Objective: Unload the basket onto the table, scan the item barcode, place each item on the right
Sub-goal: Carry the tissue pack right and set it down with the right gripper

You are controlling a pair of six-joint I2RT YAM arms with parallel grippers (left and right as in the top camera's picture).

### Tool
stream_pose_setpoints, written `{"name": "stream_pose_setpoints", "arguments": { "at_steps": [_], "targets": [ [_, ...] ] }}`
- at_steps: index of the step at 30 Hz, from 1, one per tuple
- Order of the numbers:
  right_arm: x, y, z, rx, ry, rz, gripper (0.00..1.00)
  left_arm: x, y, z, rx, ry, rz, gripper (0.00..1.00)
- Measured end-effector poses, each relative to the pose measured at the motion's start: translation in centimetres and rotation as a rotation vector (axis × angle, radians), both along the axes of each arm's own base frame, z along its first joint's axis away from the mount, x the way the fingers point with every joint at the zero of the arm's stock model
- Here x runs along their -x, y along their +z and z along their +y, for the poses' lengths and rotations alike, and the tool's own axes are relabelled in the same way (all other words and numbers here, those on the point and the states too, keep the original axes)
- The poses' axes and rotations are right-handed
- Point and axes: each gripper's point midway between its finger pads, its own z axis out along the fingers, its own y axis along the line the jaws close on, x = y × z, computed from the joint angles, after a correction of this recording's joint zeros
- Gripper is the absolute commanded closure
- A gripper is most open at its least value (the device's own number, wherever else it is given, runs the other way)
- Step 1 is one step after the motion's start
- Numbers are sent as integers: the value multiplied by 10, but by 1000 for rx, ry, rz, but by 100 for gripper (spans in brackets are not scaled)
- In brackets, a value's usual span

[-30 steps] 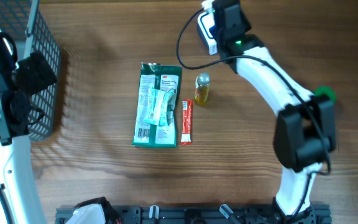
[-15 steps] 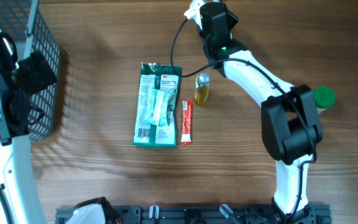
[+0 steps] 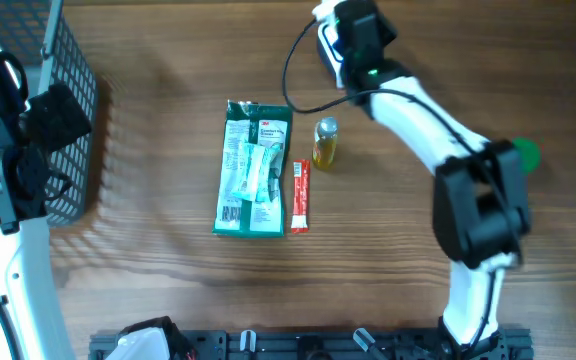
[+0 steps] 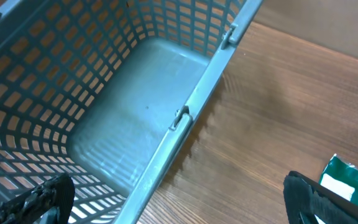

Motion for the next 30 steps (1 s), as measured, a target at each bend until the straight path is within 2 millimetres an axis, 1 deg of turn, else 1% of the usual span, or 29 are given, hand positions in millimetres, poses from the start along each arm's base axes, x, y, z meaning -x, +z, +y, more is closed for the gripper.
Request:
{"name": "stream_pose_setpoints", "arguments": {
  "at_steps": [2,3,4,5,6,7,9,10,13,15,17,18,19,20,21,23,24,27,29,30],
  "targets": [
    [25,33,-22,-67,-33,37,96,0,0,0,0,0,0,0],
    [43,45,-34,-124,-54,80,94,0,0,0,0,0,1,0],
    [70,51,-52,-213,-94,154,94,0,0,0,0,0,0,0],
    [94,42,-64,-277,-133,261,94,1,-1,0,1,0,3,0],
    [118,27,-76,-313,-172,375,94,-1,1,0,-1,0,-3,0],
    [152,3,-92,-366,-240,536,94,0,0,0,0,0,1,0],
    [176,-20,-107,-444,-328,652,93,0,0,0,0,0,1,0],
    [191,-37,-117,-501,-394,715,92,0,0,0,0,0,1,0],
    [218,-81,-139,-608,-534,807,90,0,0,0,0,0,2,0],
    [229,-107,-146,-657,-603,827,88,0,0,0,0,0,1,0],
    [239,-124,-150,-686,-651,845,86,0,0,0,0,0,1,0],
    [241,-130,-151,-695,-666,842,79,0,0,0,0,0,1,0],
    [241,-134,-151,-703,-673,834,62,0,0,0,0,0,1,0],
    [238,-136,-151,-714,-676,817,55,0,0,0,0,0,1,0],
    [230,-137,-151,-727,-667,785,55,0,0,0,0,0,1,0],
    [219,-136,-152,-743,-650,740,60,0,0,0,0,0,1,0],
    [216,-136,-150,-759,-647,732,61,0,0,0,0,0,1,0],
    [217,-138,-132,-859,-617,765,67,0,0,0,0,0,1,0],
    [224,-143,-119,-915,-593,811,69,0,0,0,0,0,1,0],
    [227,-145,-115,-926,-589,826,69,0,0,0,0,0,1,0]
  ]
}}
